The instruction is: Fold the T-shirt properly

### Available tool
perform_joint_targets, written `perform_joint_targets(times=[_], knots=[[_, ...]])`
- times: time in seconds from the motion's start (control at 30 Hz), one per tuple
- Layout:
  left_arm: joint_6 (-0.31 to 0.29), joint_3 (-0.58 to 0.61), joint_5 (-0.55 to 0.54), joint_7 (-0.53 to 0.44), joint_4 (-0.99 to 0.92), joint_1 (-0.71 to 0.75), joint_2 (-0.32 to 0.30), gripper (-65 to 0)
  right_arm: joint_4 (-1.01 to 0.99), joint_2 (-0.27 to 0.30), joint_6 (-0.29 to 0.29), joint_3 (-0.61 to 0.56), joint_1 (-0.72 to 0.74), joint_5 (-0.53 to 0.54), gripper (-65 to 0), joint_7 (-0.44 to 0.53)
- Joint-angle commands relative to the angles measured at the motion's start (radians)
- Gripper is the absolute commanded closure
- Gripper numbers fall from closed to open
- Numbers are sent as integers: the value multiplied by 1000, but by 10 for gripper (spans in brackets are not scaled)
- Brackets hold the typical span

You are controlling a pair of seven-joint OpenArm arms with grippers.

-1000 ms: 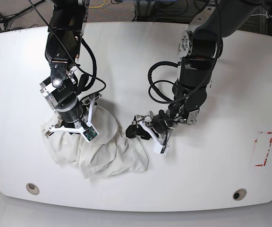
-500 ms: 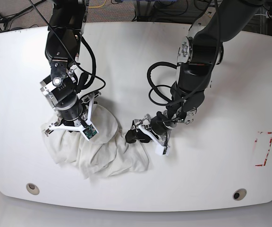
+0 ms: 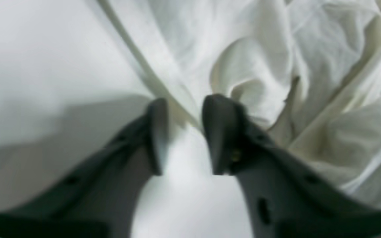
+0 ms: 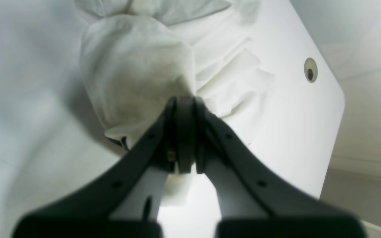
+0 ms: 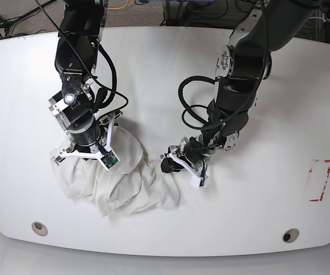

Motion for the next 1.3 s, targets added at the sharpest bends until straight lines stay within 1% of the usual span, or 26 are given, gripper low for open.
perform_joint_targets(times=[0.0,0.17,0.27,0.37,0.43,0.47,0.5,0.63,0.77,0.83,0.87,0.9,0.93,1.03,1.1,1.27], knots=[[-5,20,-6,7,9,-30,6,-101,21,4,-9,2,21,3,-14,19],[-6,92,-52,7,18,-30,6,0,21,4,-9,2,23,3,-14,19],[-6,140,-100,7,21,-28,6,0,16,4,-9,2,24,3,-14,21],[-6,160,-146,13,58,-25,6,0,17,4,-9,0,24,5,-14,41],[-6,163,-166,39,111,-16,6,0,19,4,-9,0,24,5,-14,45],[-6,163,-173,55,134,-5,-6,0,19,4,-9,-1,24,5,-14,45],[-6,163,-182,87,183,18,-35,0,19,2,-9,-8,24,5,-14,45],[-6,160,-219,179,371,88,-108,0,21,-16,-9,-57,23,0,-14,45],[-2,158,-245,230,558,147,-200,0,19,-25,-9,-93,24,0,-14,45],[-2,158,-258,251,631,177,-233,0,21,-30,-9,-112,24,1,-14,45],[-2,157,-273,277,708,213,-269,0,21,-39,-9,-126,24,-3,-14,45],[0,155,-276,285,730,220,-281,0,21,-42,-9,-129,23,-3,-14,45],[0,147,-284,306,786,245,-321,0,21,-45,-9,-141,23,-3,-14,45],[0,103,-301,342,892,288,-398,0,16,-52,-9,-170,26,3,-14,47],[0,60,-311,355,934,316,-427,0,14,-58,-9,-192,40,3,-14,48],[-3,-77,-330,400,1041,395,-510,0,13,-110,-9,-244,67,-3,-14,48]])
